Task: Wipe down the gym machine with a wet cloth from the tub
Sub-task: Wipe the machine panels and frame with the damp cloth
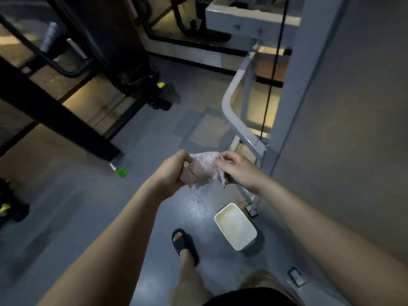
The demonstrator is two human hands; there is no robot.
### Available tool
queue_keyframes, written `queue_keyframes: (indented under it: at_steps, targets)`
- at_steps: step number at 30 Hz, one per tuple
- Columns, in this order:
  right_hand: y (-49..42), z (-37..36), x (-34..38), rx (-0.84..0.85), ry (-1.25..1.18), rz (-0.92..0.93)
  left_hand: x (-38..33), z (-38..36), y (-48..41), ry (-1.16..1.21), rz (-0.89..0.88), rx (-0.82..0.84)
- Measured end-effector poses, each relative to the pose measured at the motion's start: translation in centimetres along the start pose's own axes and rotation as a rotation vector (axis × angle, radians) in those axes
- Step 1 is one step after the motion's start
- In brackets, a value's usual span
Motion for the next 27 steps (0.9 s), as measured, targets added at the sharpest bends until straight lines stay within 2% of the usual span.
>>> queue_keyframes:
  at_steps: [5, 8, 10, 13, 16, 19, 22, 24, 27]
  targets:
    - [-2.9, 6.9, -3.3, -0.373, 0.073, -0.052, -2.8, -6.1, -8.9, -0.284, -0.119, 0.365]
    - [-2.4, 9.2, -7.0, -0.66, -0.065, -0.172, -3.0, -9.3, -13.4, -0.445, -0.131, 0.612]
    - [-1.4, 8.2, -9.2, -0.794, -0.157, -0.27, -2.9, -10.9, -15.4, -0.553, -0.12, 0.734]
    - [1.0, 4.9, -12.4, -0.891, -0.4, -0.392, -1.7, -13.3, -16.9, -0.741, -0.146, 0.869]
    - [4.1, 0.6, -15.4, -0.953, -0.861, -0.388, 1.7, -15.2, -16.5, -0.828, -0.04, 1.029]
    - [8.0, -2.8, -19.5, -1.146, -1.124, -0.358, 6.4, -17.0, -14.9, -0.867, 0.058, 1.134]
    - [11.0, -5.4, -24.9, -1.301, -1.081, -0.378, 12.5, -18.4, -13.5, -0.876, 0.136, 1.171]
    - [12.1, -7.0, -29.5, -1.374, -1.033, -0.461, 17.6, -19.2, -13.5, -0.948, 0.18, 1.185]
    - [11.9, -9.7, -37.8, -1.401, -1.004, -0.592, 26.6, -19.7, -16.8, -1.076, 0.2, 1.074]
Point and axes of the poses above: each hand's wrist, its own y-axis away from the middle knuckle, its own z-axis out of the back of the hand, x = y × z, the point moved 7 cm from there along -y, towards the middle knuckle, and after that the axes turned 3 degrees about -x, right-handed, at the moved point
